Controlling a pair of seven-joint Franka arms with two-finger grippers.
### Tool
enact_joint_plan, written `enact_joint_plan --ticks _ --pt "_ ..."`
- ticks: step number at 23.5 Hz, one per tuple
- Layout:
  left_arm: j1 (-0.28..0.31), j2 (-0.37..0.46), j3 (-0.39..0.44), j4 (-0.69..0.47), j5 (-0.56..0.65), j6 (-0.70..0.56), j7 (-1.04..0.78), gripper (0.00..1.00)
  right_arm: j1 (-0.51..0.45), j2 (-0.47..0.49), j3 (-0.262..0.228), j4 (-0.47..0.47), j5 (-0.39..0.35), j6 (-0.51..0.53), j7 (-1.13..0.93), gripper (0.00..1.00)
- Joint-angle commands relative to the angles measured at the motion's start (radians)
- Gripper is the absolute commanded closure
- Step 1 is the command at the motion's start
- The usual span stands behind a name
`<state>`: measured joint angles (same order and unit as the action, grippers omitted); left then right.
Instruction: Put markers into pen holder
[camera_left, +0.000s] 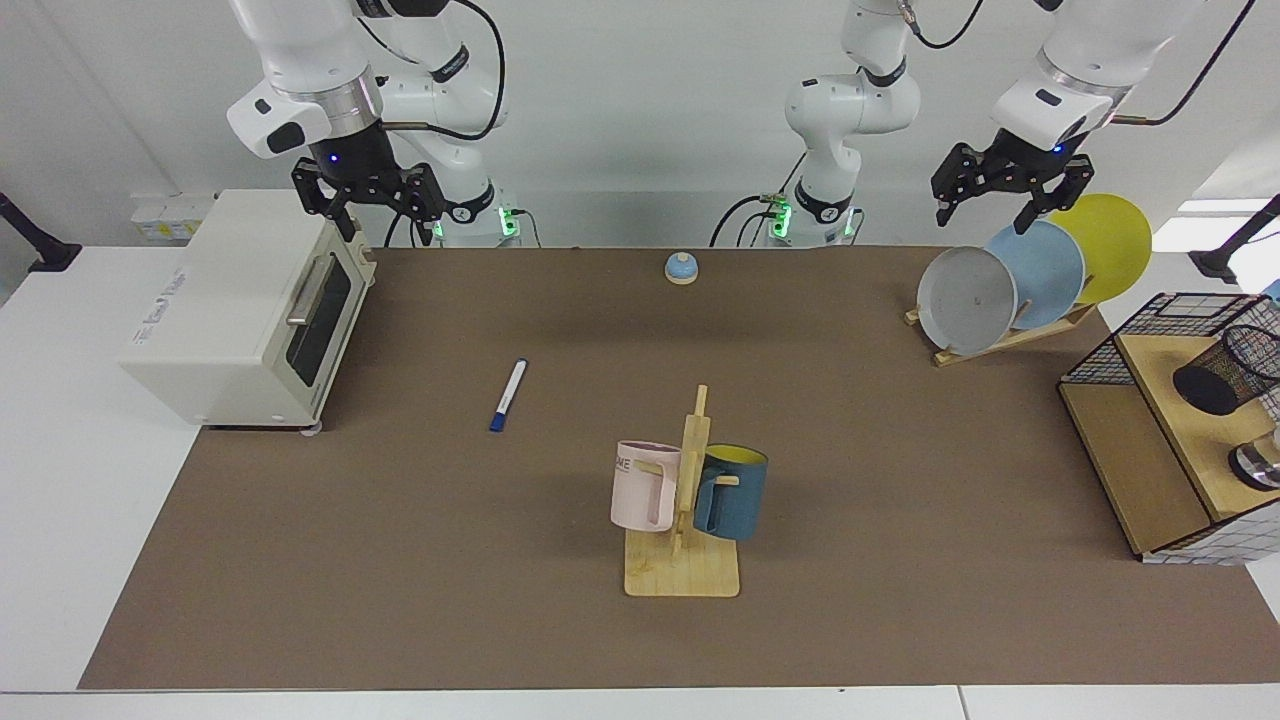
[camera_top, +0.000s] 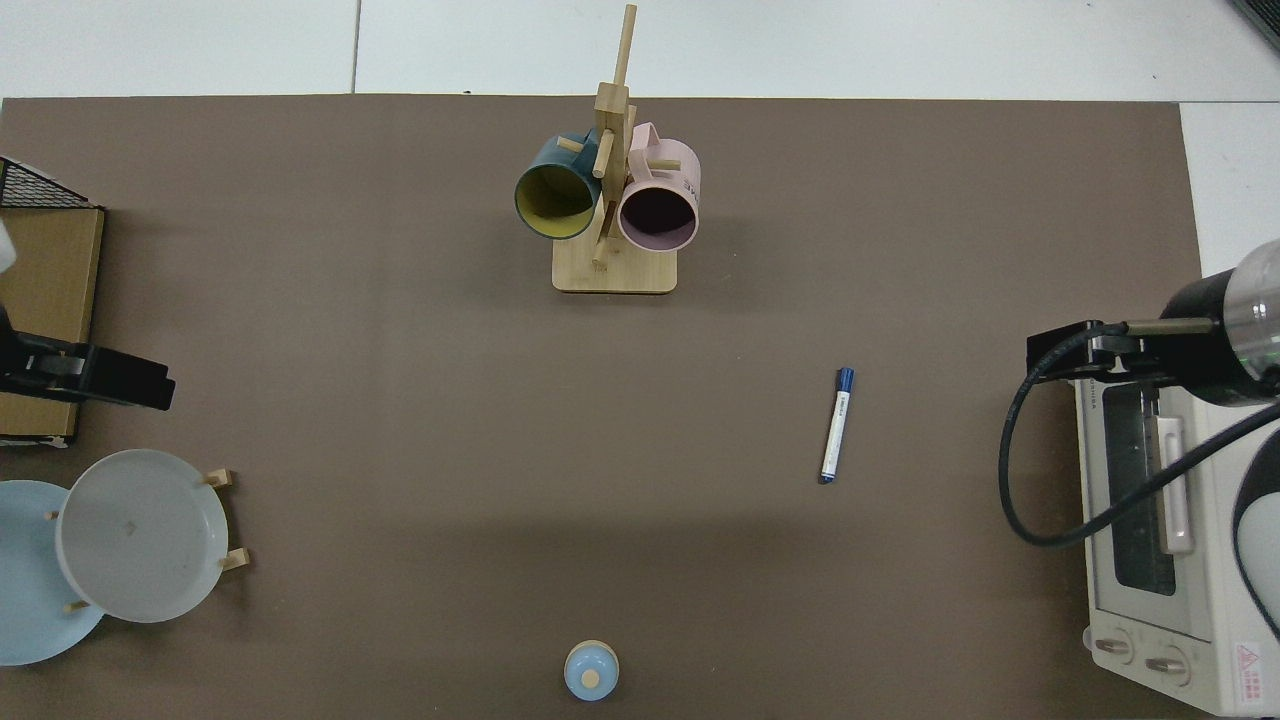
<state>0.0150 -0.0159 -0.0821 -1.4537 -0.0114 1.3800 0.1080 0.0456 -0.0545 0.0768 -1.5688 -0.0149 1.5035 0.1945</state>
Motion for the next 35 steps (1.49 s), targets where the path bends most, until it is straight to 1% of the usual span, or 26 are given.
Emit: enact_joint_plan --ticks 1,3,6,7,9,14,19,21,25,27,30,35 --pt "0.003 -0.026 -0.004 -0.031 0.011 0.016 -0.008 0.0 -0.009 -0.015 0.018 -0.016 0.021 0.023 0.0 0.0" --pt "0.003 -0.026 -0.004 -0.031 0.011 0.016 -0.008 0.0 -0.009 -0.015 0.02 -0.016 0.027 0.023 0.0 0.0" --pt "0.002 -0.026 -0.004 -0.031 0.011 0.016 -0.008 0.0 -0.007 -0.019 0.021 -0.016 0.064 0.02 0.0 0.0" --pt "0.002 -0.026 -0.004 -0.031 0.011 0.016 -0.008 0.0 -0.009 -0.022 0.032 -0.014 0.078 0.024 0.003 0.0" --pt "0.002 -0.026 -0.004 -0.031 0.011 0.016 -0.008 0.0 -0.007 -0.022 0.041 -0.007 0.079 0.026 0.009 0.0" --pt "0.005 -0.026 -0.004 -0.031 0.011 0.016 -0.008 0.0 -0.007 -0.022 0.041 -0.008 0.081 0.034 0.006 0.0" --pt "0.002 -0.026 -0.005 -0.031 0.011 0.013 -0.008 0.0 0.003 -0.018 0.052 -0.039 0.082 0.046 0.009 0.0" --pt "0.002 -0.026 -0.005 -0.031 0.011 0.005 -0.008 0.0 0.034 -0.021 0.051 -0.082 0.079 0.078 0.011 0.0" --pt "0.003 -0.026 -0.004 -0.031 0.011 0.005 -0.008 0.0 0.062 -0.011 0.052 -0.149 0.075 0.133 0.068 0.0" --pt "0.003 -0.026 -0.004 -0.031 0.011 0.005 -0.008 0.0 0.082 -0.01 0.051 -0.189 0.066 0.187 0.085 0.0" --pt "0.003 -0.026 -0.004 -0.031 0.01 0.007 -0.01 0.0 0.083 -0.002 0.051 -0.266 0.063 0.288 0.092 0.0" --pt "0.005 -0.029 -0.004 -0.037 0.008 0.004 -0.01 0.0 0.085 0.053 0.051 -0.333 0.038 0.385 0.103 0.0"
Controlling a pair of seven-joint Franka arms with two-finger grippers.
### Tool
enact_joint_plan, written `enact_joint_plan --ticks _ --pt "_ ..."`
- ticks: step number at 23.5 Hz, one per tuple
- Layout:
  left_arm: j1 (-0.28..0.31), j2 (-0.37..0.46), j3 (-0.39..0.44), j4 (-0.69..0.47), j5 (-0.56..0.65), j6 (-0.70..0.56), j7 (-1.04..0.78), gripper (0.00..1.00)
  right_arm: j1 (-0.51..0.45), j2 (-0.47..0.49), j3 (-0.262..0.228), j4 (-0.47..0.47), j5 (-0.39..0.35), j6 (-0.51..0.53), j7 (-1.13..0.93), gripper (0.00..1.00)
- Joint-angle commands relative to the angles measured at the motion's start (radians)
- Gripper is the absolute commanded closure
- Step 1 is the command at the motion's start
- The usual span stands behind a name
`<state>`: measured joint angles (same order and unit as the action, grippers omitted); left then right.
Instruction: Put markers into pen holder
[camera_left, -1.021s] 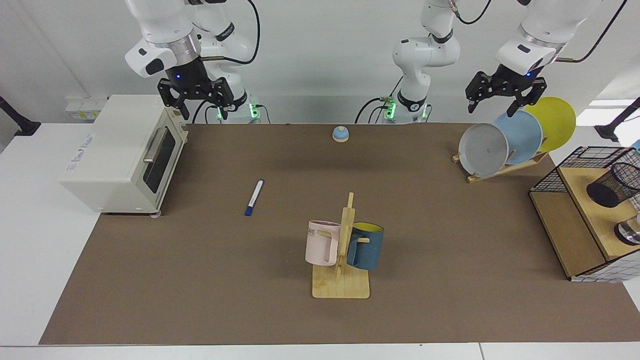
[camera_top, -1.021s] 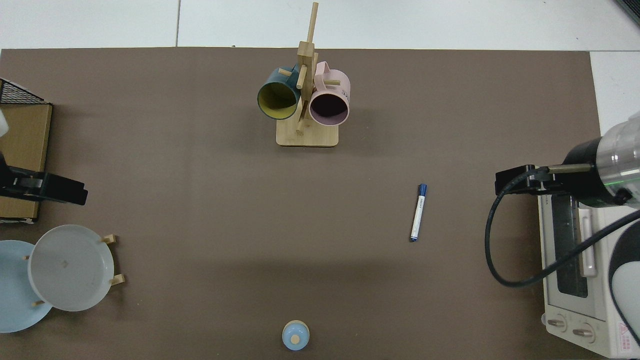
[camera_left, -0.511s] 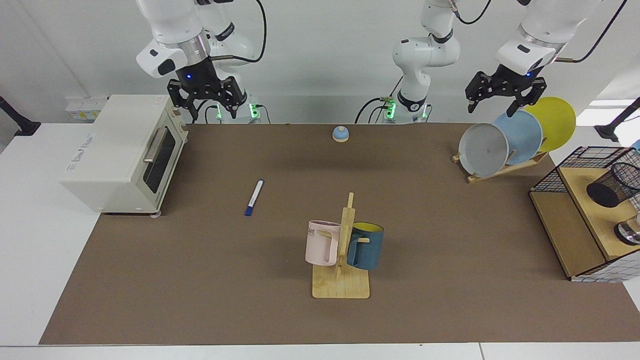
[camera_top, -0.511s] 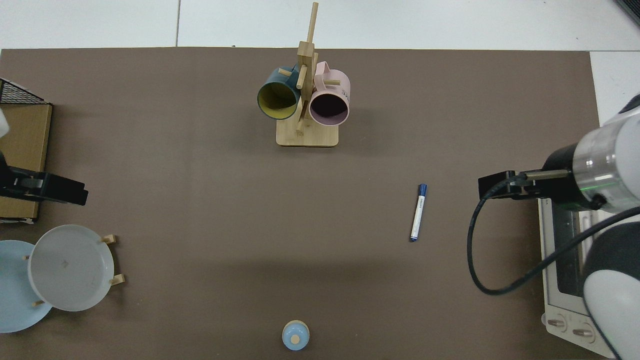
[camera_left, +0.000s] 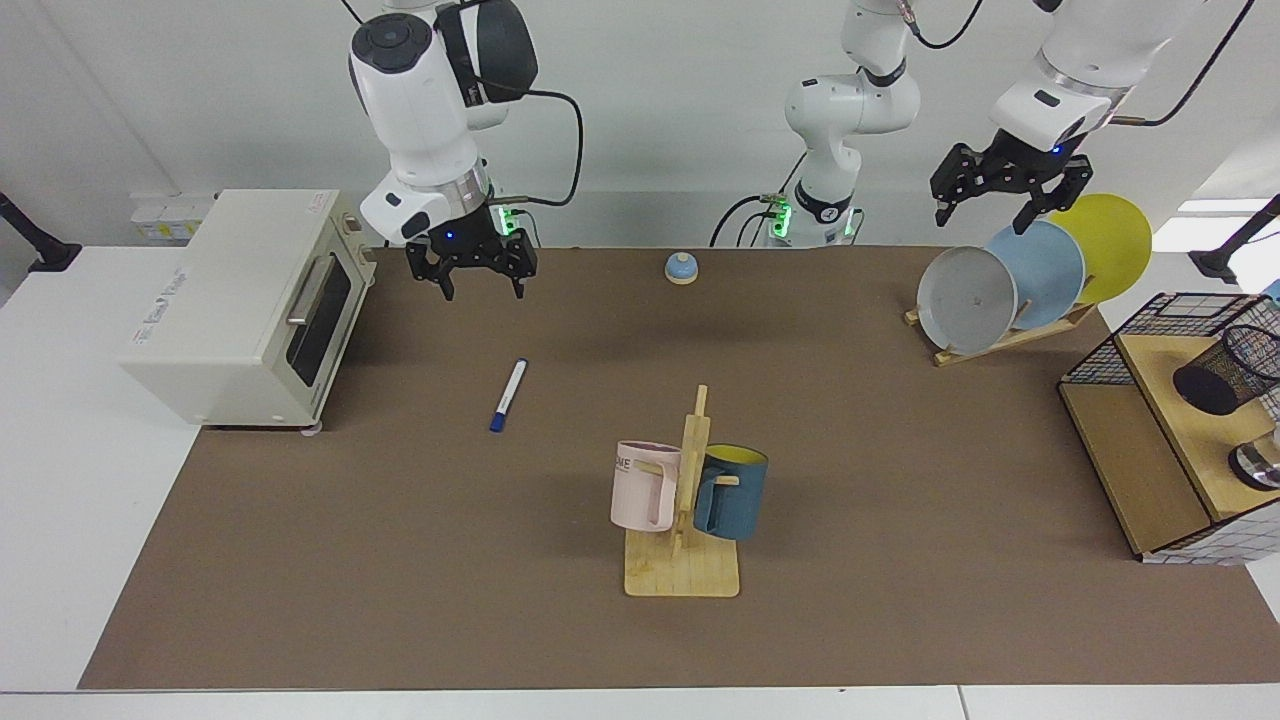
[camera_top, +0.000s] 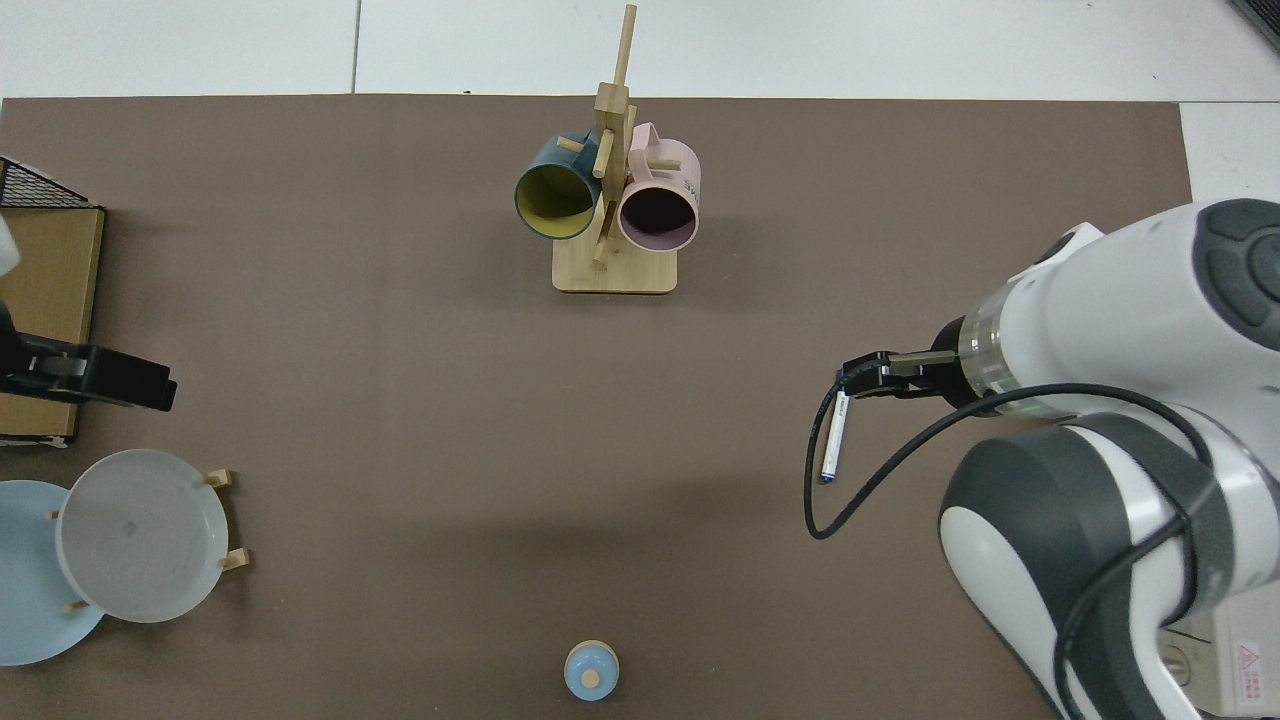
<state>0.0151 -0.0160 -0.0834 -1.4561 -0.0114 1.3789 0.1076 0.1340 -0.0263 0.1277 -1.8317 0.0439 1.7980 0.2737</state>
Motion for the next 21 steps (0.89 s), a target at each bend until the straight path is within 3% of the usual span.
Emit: enact_joint_plan --ticks 1,6,21 --pt "0.005 -0.028 -0.001 -0.035 0.008 0.005 -0.009 0.0 -0.004 0.037 0.0 -0.086 -0.019 0.121 0.032 0.0" --pt "0.003 -0.033 -0.003 -0.044 0.007 0.006 0.001 0.0 -0.01 0.088 0.001 -0.176 -0.019 0.303 0.061 0.0" --pt "0.005 -0.073 -0.001 -0.108 0.004 0.02 0.003 0.0 -0.01 0.288 -0.002 -0.199 -0.024 0.495 0.139 0.0"
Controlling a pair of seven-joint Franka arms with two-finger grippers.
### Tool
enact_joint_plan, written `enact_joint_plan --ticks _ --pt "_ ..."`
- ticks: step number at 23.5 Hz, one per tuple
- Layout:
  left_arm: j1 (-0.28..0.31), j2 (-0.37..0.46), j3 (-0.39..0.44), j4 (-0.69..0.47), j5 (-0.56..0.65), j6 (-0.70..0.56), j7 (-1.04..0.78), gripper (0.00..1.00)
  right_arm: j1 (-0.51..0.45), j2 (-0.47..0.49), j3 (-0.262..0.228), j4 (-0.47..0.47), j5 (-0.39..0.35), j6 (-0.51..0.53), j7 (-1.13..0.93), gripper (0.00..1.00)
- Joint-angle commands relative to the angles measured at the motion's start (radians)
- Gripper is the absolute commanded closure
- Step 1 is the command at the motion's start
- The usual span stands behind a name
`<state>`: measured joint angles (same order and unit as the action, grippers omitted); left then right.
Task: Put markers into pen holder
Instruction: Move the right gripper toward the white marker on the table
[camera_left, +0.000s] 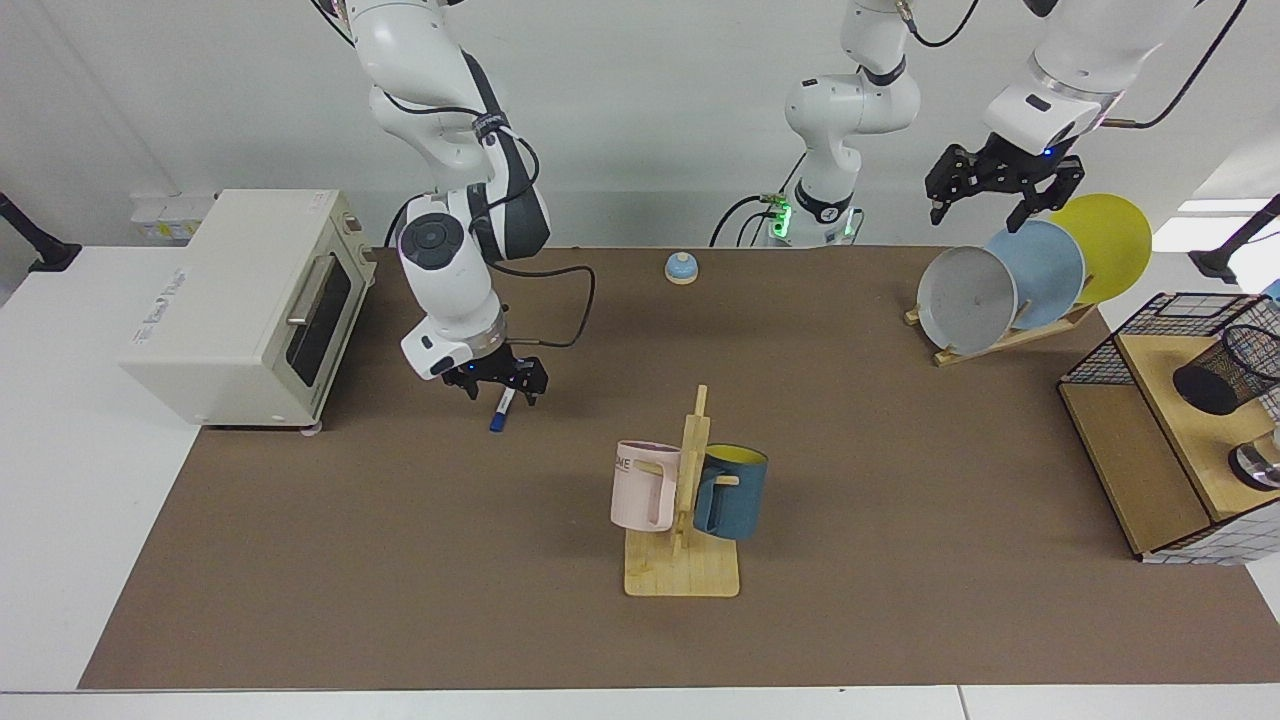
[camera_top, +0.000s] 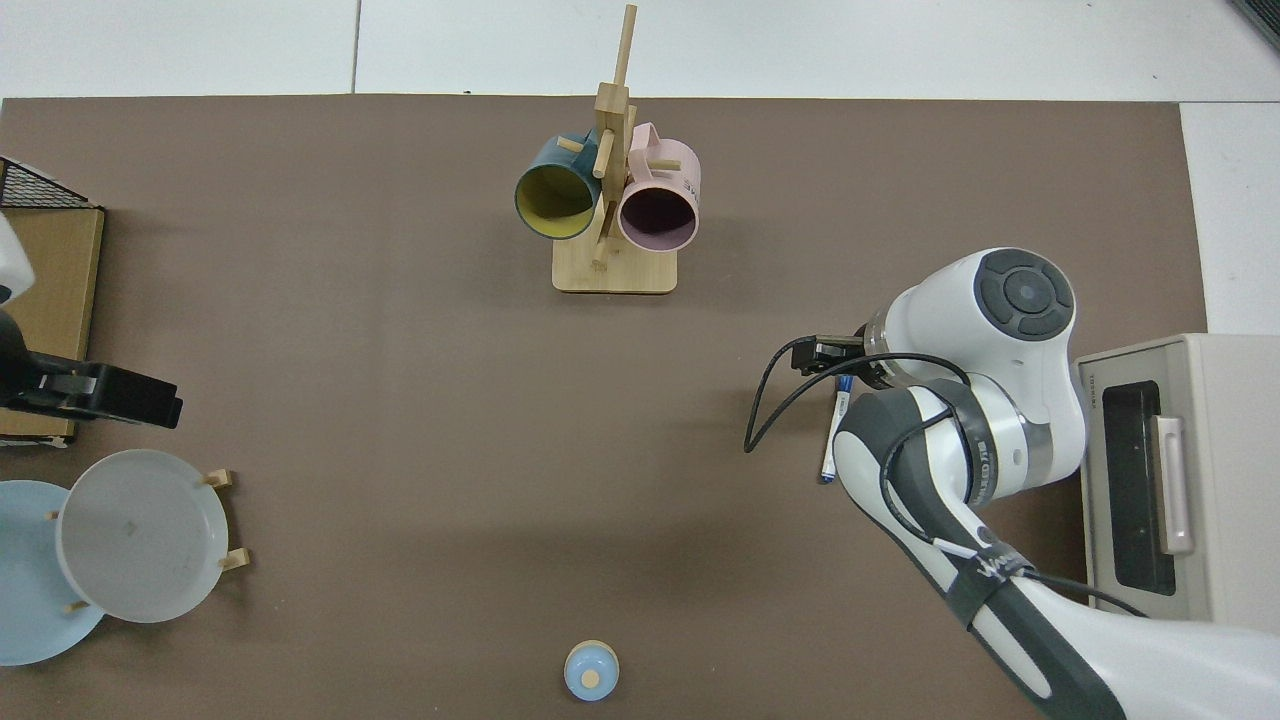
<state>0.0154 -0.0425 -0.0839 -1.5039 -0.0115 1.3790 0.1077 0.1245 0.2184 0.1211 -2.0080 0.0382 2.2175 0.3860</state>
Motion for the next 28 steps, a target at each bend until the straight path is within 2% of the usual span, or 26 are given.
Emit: enact_joint_plan --ticks 1,4,9,17,25,26,28 --pt "0.005 -0.053 0.0 -0.068 0.004 0.022 0.004 0.0 0.0 0.052 0.005 -0.038 -0.024 0.105 0.027 0.0" --pt "0.005 -0.06 0.0 -0.087 0.004 0.031 0.004 0.0 -0.006 0.056 0.005 -0.073 -0.055 0.155 0.024 0.0" --pt "0.003 -0.065 0.0 -0.095 0.004 0.037 0.003 0.0 -0.011 0.047 0.003 -0.087 -0.064 0.143 0.016 0.0" --pt "0.001 -0.074 -0.002 -0.107 0.002 0.035 0.004 0.0 -0.019 0.006 0.003 -0.175 -0.064 0.139 0.021 0.01" --pt "-0.003 -0.08 -0.002 -0.116 0.002 0.035 0.003 0.0 -0.019 -0.014 0.0 -0.186 -0.064 0.111 0.019 0.02" --pt "-0.003 -0.08 -0.002 -0.116 0.002 0.037 0.003 0.0 -0.019 -0.017 0.0 -0.186 -0.064 0.105 0.019 0.05" --pt "-0.003 -0.08 -0.002 -0.116 0.002 0.035 0.003 0.0 -0.019 -0.022 -0.001 -0.184 -0.066 0.099 0.019 0.21"
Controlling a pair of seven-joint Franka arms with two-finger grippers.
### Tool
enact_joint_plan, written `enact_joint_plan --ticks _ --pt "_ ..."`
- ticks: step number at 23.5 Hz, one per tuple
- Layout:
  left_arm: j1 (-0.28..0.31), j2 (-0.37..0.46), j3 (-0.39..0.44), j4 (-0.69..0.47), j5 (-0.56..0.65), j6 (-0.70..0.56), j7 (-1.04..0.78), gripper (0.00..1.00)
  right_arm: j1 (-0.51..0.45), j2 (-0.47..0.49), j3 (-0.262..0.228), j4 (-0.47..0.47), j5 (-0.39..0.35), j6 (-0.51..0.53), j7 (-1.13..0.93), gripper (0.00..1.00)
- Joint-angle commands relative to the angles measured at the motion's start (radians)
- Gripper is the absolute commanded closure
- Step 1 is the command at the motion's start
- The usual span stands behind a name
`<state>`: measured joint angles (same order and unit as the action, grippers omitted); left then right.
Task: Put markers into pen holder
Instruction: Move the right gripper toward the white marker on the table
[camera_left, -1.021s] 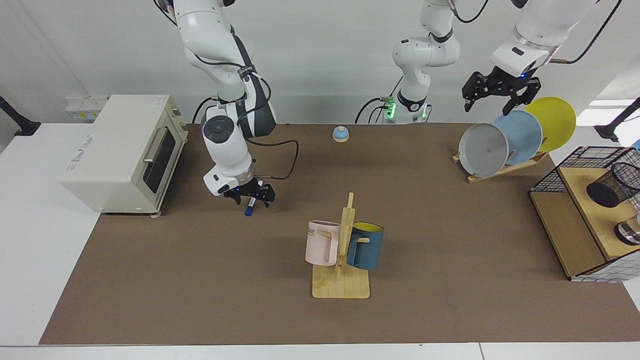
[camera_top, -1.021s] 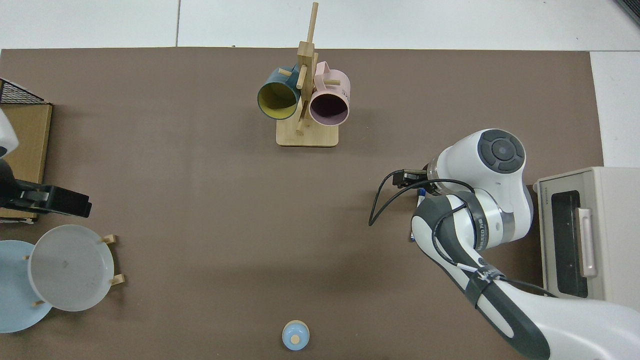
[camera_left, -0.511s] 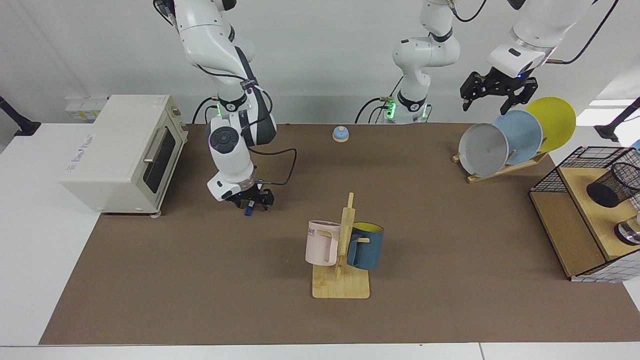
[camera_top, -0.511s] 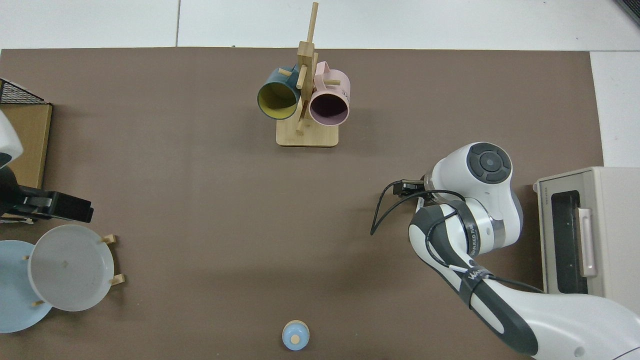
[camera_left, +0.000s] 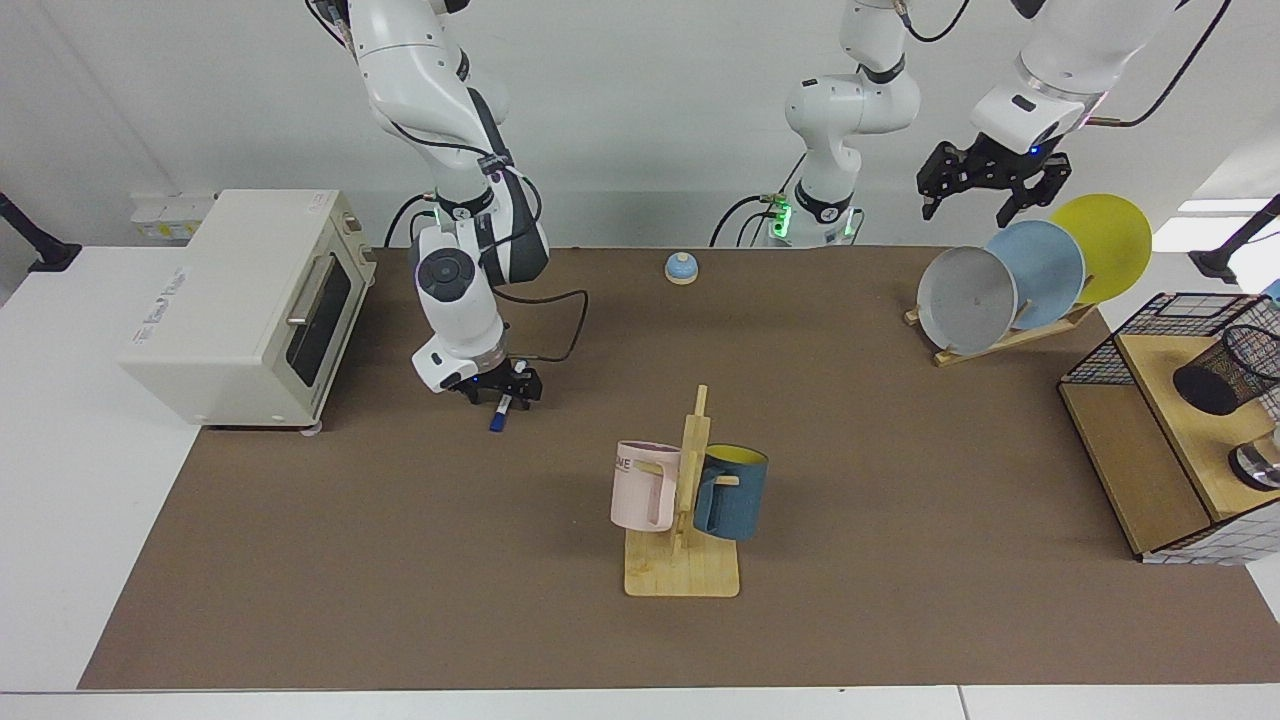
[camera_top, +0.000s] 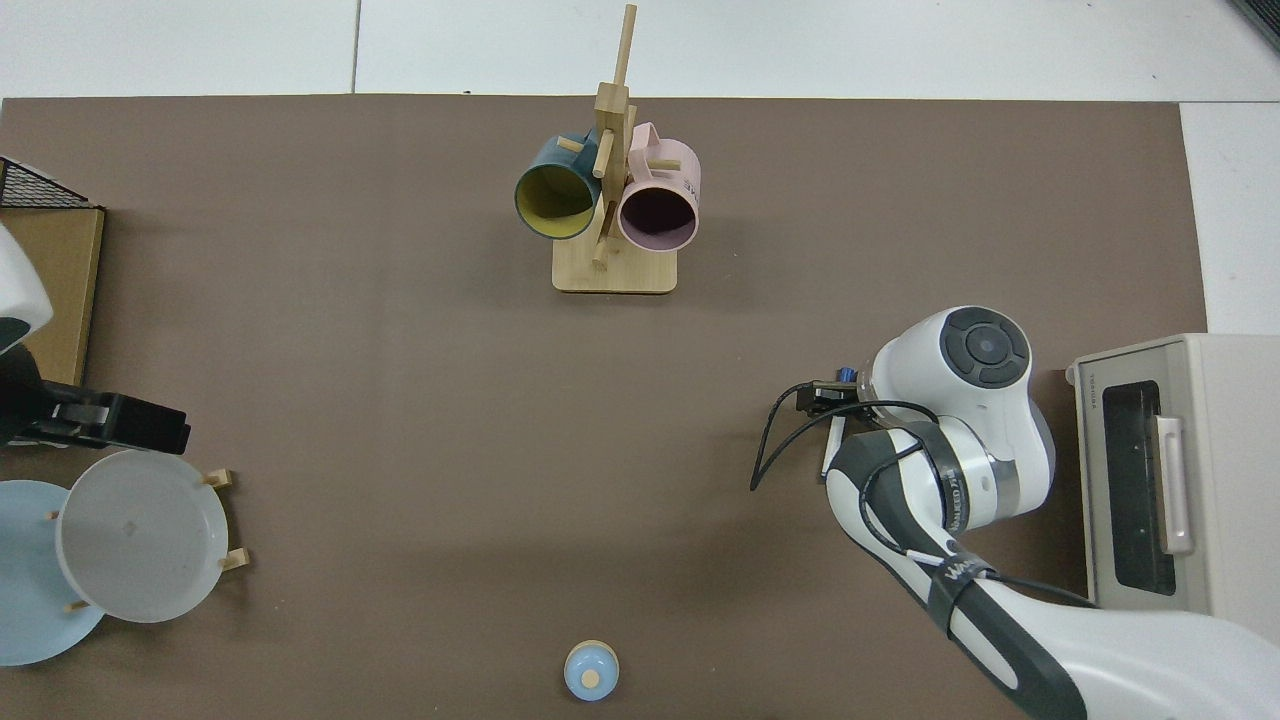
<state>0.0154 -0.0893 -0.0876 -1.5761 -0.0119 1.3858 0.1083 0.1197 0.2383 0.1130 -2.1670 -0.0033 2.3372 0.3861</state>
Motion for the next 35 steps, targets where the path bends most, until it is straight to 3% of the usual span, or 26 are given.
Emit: enact_joint_plan --ticks 1,3,5,26,35 --pt "-0.003 -0.033 0.002 -0.044 0.003 0.029 0.002 0.0 -0.014 -0.042 0.007 -0.025 -0.023 -0.021 0.026 0.37" --pt "-0.003 -0.035 0.002 -0.047 0.003 0.029 0.002 0.0 -0.02 -0.043 0.004 -0.019 -0.023 -0.021 0.025 0.78" --pt "-0.006 -0.041 0.002 -0.055 0.003 0.029 0.004 0.0 -0.041 -0.047 0.005 -0.014 -0.024 -0.022 0.019 1.0" --pt "-0.002 -0.041 0.002 -0.055 0.003 0.029 0.017 0.0 -0.037 -0.047 0.011 0.039 -0.021 -0.036 0.037 1.0" --pt "-0.003 -0.04 0.002 -0.048 0.003 0.027 0.016 0.0 -0.032 -0.105 0.013 0.236 -0.024 -0.341 0.042 1.0"
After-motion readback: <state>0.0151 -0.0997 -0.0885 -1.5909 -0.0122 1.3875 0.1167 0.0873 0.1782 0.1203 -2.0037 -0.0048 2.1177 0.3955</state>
